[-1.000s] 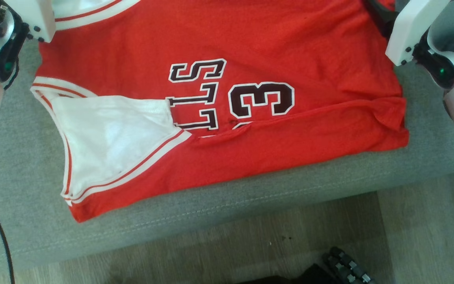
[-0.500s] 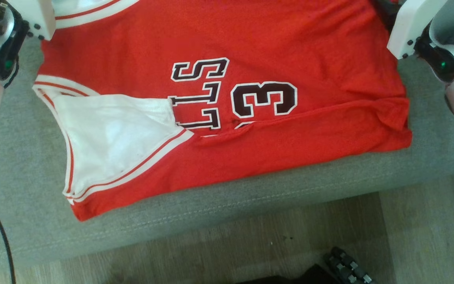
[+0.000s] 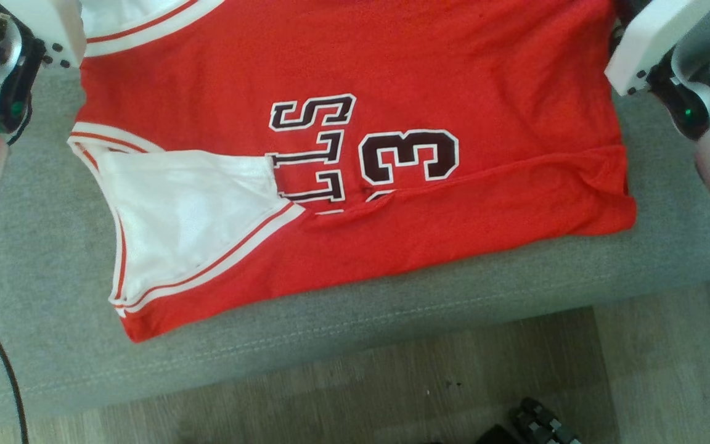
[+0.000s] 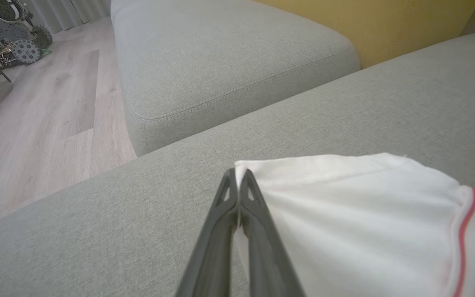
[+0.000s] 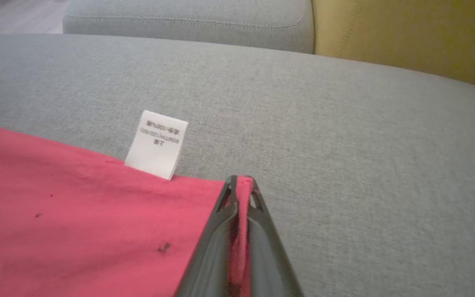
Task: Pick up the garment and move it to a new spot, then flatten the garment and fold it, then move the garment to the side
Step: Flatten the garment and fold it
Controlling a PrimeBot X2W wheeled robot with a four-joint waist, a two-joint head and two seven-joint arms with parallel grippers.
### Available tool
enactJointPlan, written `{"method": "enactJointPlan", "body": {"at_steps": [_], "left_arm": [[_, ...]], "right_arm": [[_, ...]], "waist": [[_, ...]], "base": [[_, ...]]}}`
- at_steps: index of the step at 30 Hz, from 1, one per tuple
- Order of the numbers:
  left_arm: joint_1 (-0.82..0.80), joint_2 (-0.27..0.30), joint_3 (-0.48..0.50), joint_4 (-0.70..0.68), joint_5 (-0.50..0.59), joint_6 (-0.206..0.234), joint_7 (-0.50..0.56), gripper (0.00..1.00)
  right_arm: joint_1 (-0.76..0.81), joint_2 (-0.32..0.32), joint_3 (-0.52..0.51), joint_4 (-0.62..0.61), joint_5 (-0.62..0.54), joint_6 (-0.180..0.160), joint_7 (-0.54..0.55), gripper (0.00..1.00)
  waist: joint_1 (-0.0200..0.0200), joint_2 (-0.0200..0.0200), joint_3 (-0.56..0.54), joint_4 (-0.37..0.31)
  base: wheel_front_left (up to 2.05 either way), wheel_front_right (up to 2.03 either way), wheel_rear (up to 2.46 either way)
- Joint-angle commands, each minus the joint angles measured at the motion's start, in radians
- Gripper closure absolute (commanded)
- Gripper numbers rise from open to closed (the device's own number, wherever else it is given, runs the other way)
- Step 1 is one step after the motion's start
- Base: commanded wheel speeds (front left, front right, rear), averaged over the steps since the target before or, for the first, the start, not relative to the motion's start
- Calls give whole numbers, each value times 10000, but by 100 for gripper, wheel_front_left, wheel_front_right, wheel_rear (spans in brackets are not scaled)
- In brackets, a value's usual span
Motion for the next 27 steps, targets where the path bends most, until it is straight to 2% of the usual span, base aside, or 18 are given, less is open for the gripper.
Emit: {"method": "enactJointPlan", "body": {"at_steps": [1, 10, 17, 27], "left_arm": [[-291, 547, 456, -245, -89, 134, -126, 100], [-587, 323, 646, -107, -170, 523, -658, 100], [-685, 179, 487, 162, -113, 451, -864, 100], [174, 781, 471, -294, -284, 279, -1117, 100]], "right_arm": [[-139, -2, -180, 26, -180, 63, -295, 100], [-860, 439, -1036, 1582, -878, 63, -1794, 100], [-1079, 863, -1139, 2090, -1117, 63, -2312, 100], [-396, 1060, -1123, 2031, -891, 63, -2867, 100]], "waist": [[0, 0, -6, 22], [0, 0, 98, 200], [0, 0, 116, 199], [0, 0, -479, 158]], "base": [[0, 0, 0], [0, 0, 0], [0, 0, 0], [0, 0, 0]]}}
